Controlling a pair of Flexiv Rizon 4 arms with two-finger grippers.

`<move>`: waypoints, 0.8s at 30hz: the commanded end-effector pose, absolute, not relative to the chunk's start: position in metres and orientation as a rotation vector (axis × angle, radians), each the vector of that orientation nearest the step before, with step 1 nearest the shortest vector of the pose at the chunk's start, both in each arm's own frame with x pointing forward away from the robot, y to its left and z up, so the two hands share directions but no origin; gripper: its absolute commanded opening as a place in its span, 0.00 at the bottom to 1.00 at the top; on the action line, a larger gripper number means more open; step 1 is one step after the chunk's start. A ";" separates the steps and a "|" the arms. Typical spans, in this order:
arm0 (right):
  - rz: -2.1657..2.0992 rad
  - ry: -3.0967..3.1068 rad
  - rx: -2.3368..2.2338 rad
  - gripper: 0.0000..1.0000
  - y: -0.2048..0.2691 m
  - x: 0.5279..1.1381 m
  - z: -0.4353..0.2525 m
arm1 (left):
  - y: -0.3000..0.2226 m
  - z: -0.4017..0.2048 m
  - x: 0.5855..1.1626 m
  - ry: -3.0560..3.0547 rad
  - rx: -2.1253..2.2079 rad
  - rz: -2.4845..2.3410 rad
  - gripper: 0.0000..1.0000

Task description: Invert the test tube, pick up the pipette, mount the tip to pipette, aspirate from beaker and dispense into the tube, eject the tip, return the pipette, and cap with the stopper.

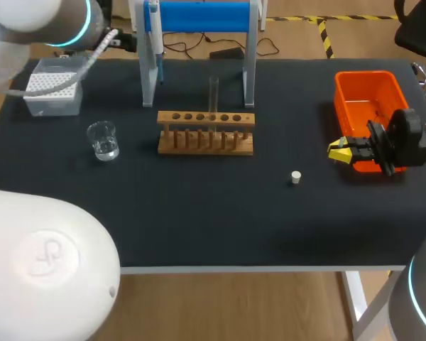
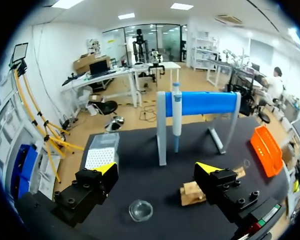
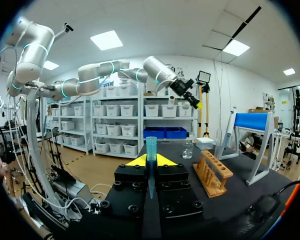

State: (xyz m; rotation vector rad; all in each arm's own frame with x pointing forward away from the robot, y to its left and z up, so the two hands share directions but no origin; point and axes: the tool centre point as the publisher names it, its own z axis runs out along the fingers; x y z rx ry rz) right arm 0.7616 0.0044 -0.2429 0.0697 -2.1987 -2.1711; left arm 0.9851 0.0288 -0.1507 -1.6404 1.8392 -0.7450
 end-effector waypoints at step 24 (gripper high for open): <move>-2.172 -2.200 0.069 0.00 0.004 0.761 -0.243 | -0.021 -0.182 1.049 1.602 -1.586 -0.882 1.00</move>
